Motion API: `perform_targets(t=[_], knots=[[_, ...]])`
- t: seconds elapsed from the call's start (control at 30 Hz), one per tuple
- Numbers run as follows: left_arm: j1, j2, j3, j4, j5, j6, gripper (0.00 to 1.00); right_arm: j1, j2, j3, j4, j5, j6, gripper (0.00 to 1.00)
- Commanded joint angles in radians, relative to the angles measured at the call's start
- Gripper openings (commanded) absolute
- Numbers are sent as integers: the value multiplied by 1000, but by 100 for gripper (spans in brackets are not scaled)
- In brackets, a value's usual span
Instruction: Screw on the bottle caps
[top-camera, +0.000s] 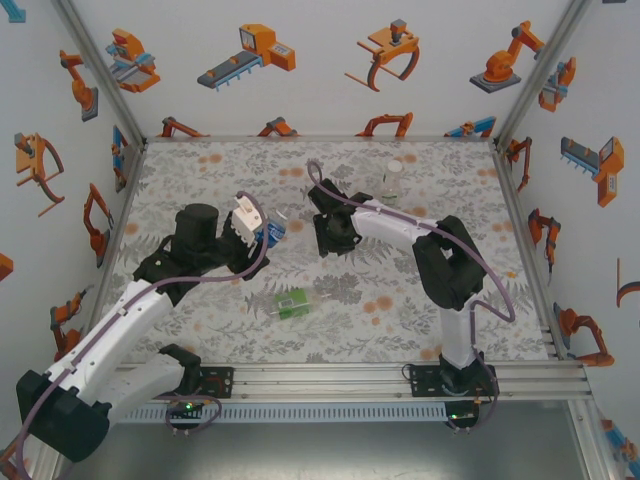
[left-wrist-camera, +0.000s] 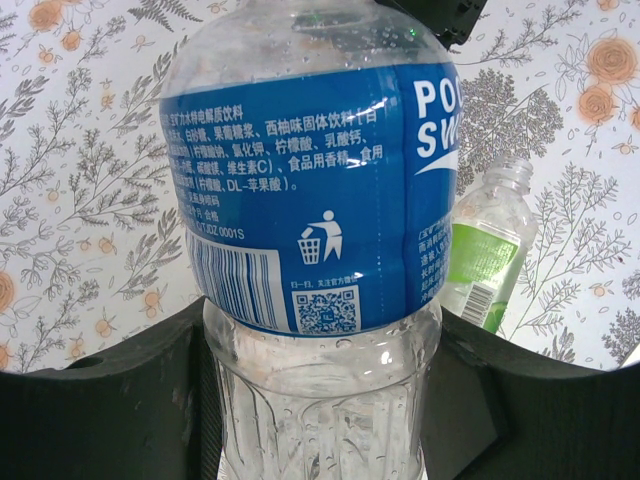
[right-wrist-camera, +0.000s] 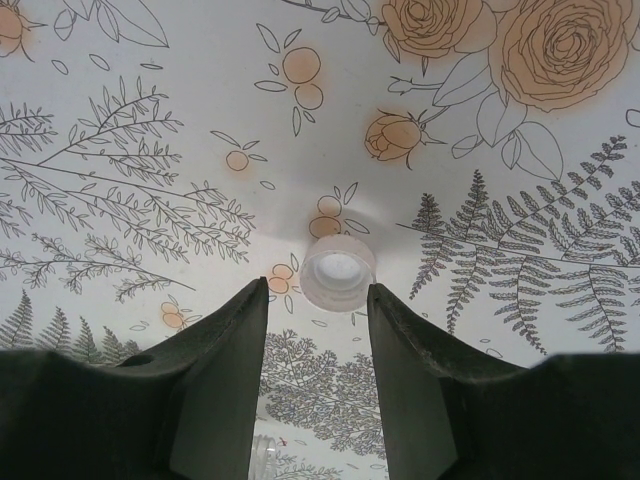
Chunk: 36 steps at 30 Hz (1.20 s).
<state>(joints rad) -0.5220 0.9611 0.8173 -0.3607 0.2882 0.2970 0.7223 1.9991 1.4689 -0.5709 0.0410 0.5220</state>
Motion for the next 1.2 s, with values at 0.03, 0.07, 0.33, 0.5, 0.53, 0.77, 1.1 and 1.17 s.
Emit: perform_targets(t=[0.03, 0.07, 0.33, 0.5, 0.53, 0.77, 1.1, 1.17], knots=[[6, 4, 35, -3, 23, 18, 0, 0, 23, -5, -11, -3, -5, 44], [5, 5, 36, -5, 22, 17, 0, 0, 23, -9, -10, -3, -5, 44], [6, 12, 39, -6, 23, 19, 0, 0, 27, -18, -7, -6, -4, 44], [5, 13, 39, -6, 24, 19, 0, -1, 29, -34, 6, -15, 5, 44], [5, 13, 39, -6, 23, 19, 0, 0, 29, -37, 9, -16, 8, 44], [5, 15, 40, -9, 24, 20, 0, 0, 27, -55, 19, -20, 17, 43], [6, 17, 40, -9, 23, 21, 0, 0, -36, 16, -48, 27, -15, 46], [5, 16, 40, -8, 24, 21, 0, 0, -45, 24, -58, 38, -20, 47]])
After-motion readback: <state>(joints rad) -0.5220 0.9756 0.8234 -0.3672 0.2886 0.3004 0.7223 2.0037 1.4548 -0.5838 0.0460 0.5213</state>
